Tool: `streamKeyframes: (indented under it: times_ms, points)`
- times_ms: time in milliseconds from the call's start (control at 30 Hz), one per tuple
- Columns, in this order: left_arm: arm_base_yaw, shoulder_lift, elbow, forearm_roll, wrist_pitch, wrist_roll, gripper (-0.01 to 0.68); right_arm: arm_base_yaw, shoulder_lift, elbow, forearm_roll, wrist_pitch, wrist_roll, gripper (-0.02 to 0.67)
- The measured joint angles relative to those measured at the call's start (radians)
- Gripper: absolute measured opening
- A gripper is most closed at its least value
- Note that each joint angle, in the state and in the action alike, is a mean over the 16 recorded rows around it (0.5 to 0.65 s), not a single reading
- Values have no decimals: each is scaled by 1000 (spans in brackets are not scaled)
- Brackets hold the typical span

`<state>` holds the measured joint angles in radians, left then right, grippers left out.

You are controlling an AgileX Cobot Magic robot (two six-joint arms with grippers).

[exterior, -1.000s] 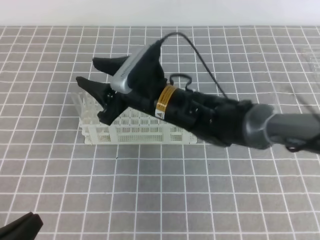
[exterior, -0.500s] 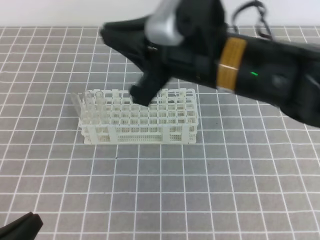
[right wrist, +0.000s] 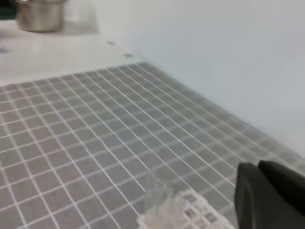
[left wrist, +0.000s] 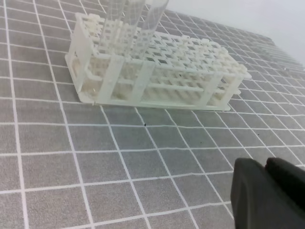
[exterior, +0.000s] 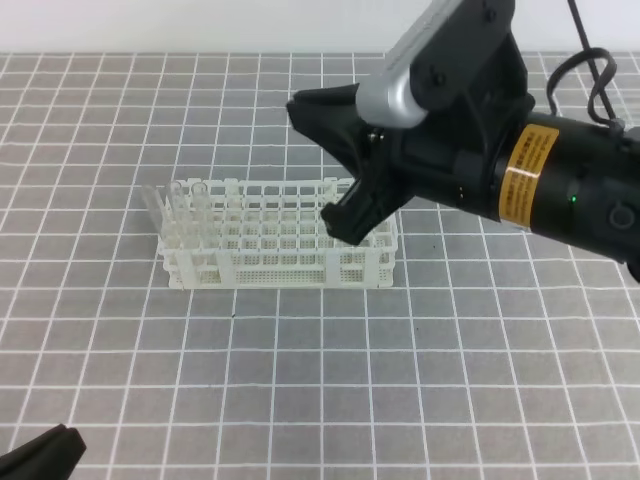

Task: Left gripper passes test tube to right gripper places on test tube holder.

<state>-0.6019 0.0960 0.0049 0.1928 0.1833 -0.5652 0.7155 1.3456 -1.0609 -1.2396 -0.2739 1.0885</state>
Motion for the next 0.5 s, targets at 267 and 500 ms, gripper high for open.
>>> streamKeyframes:
  times_ms: [267, 500]
  points:
    - [0, 0, -1, 0, 4, 0, 27, -31, -83, 110, -25, 127, 37, -13]
    - [0, 0, -2, 0, 5, 0, 27, -173, -311, 362, -33, 161, 77, -13]
